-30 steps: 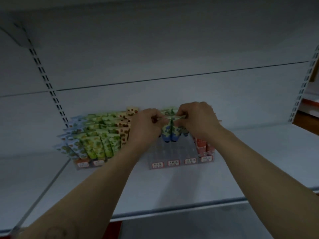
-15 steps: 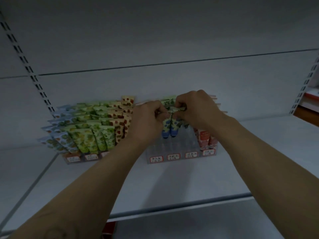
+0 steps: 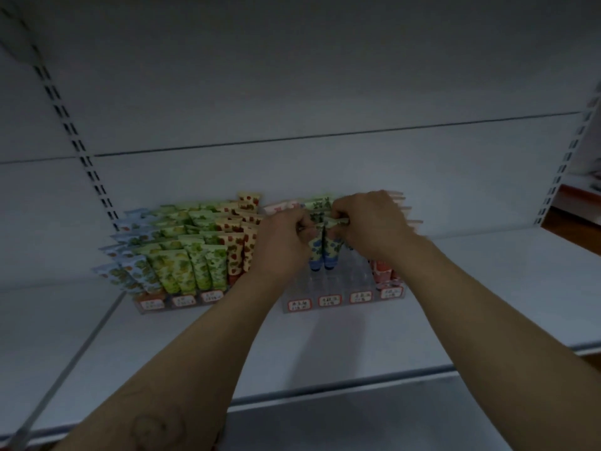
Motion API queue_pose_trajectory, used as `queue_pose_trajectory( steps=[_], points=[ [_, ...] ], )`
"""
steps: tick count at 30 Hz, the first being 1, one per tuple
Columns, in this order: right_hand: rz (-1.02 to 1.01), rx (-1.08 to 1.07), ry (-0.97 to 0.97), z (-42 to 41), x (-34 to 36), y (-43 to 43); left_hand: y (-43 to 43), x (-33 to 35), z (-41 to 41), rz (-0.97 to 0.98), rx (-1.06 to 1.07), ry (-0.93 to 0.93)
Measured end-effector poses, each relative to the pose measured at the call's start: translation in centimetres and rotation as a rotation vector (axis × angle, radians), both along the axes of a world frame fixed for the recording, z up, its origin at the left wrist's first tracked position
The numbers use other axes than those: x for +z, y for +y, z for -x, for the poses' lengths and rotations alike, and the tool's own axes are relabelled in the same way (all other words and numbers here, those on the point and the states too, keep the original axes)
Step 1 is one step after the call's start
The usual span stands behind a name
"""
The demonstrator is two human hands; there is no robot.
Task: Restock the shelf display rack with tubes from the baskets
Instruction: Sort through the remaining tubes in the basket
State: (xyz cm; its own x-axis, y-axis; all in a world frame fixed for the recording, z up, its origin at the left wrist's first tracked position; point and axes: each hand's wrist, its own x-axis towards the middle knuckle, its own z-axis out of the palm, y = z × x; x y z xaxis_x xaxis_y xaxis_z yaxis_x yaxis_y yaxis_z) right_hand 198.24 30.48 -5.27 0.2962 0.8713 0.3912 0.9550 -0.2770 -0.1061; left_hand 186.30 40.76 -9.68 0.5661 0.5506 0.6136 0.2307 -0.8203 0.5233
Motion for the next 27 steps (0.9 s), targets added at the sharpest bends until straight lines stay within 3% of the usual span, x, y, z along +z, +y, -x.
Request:
queue_pose_trajectory(
  steps=[3, 7, 12, 17, 23, 27],
  points=[
    [0.024, -0.040, -0.125, 1.4, 0.8, -1.4, -0.4, 0.0, 0.3, 0.055, 0.058, 0.087],
    [-0.035, 0.031, -0.091, 4.0, 2.1, -5.6, -2.2, -1.0, 2.2, 0.138, 0.040, 0.154],
    [0.056, 0.042, -0.089, 6.4, -1.4, -10.9, -9.4, -2.6, 8.6, -0.240, 0.094, 0.121],
    [0.240, 0.104, -0.001, 10.2, -7.7, -15.1, -14.5, -10.4, 13.7, -0.269, -0.081, 0.159],
    [0.628, 0.024, 0.251, 12.2, -20.1, -16.7, -16.8, -20.9, 15.9, 0.096, -0.102, 0.647],
    [0.857, -0.082, 0.454, 13.4, -28.1, -18.1, -18.2, -26.4, 16.6, 0.314, -0.038, 0.842]
  ],
)
